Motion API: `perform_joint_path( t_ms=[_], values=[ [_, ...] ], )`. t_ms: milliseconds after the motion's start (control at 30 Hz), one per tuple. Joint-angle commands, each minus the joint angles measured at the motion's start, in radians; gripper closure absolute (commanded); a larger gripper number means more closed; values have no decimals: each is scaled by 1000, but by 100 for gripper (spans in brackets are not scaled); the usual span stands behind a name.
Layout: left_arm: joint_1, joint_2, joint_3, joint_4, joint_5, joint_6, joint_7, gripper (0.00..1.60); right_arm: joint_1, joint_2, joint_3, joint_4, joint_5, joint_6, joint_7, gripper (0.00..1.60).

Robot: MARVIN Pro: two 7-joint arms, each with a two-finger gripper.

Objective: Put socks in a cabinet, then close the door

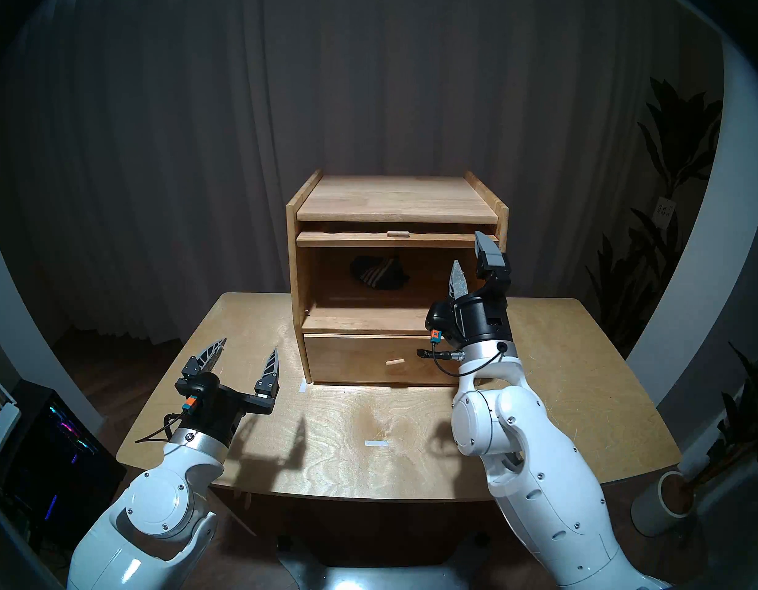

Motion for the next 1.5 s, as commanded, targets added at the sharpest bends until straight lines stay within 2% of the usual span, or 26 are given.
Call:
perform_joint_path(
  t_ms=[0,33,100,233,300,400,500,533,633,767,800,900,933,1167,1300,1367,1400,1467],
  values=[
    [5,-4,-8,-21,4,-20,5,0,106,-119,21,57,16,104,54,0],
    [5,-4,-8,-21,4,-21,5,0,113,-110,22,67,-4,117,50,0],
    [6,-4,-9,-21,5,-22,5,0,117,-104,25,60,-6,140,95,0],
    [6,-5,-9,-21,6,-25,5,0,92,-37,-21,10,-110,193,184,0],
    [6,-5,-9,-20,6,-24,5,0,61,-25,-42,-29,-129,205,221,0],
    [6,-5,-8,-20,6,-25,5,0,50,11,-68,-58,-208,230,295,0],
    [7,-5,-9,-20,7,-26,6,0,39,33,-73,-82,-240,236,349,0],
    [7,-5,-9,-21,7,-27,6,0,44,46,-73,-76,-270,238,368,0],
    [8,-6,-9,-21,8,-28,6,0,64,51,-58,-58,-286,233,433,0],
    [8,-6,-9,-21,8,-28,6,0,109,46,-37,-10,-252,203,387,0],
    [7,-6,-9,-20,8,-28,6,0,119,31,-29,-2,-212,192,365,0],
    [7,-6,-9,-20,8,-27,6,0,136,8,-23,22,-171,175,325,0],
    [7,-6,-9,-20,8,-27,6,0,131,-6,-20,19,-138,168,322,0],
    [8,-6,-9,-21,8,-29,6,0,96,-4,-5,63,-50,124,216,0],
    [8,-6,-9,-21,8,-29,6,0,99,14,-8,72,-71,127,189,0],
    [8,-6,-9,-21,8,-29,6,0,98,41,-14,41,-89,125,247,0],
    [8,-6,-9,-21,9,-29,6,0,93,58,-26,28,-116,123,233,0],
    [7,-6,-9,-20,9,-28,6,0,75,67,-41,-16,-146,142,260,0]
  ],
)
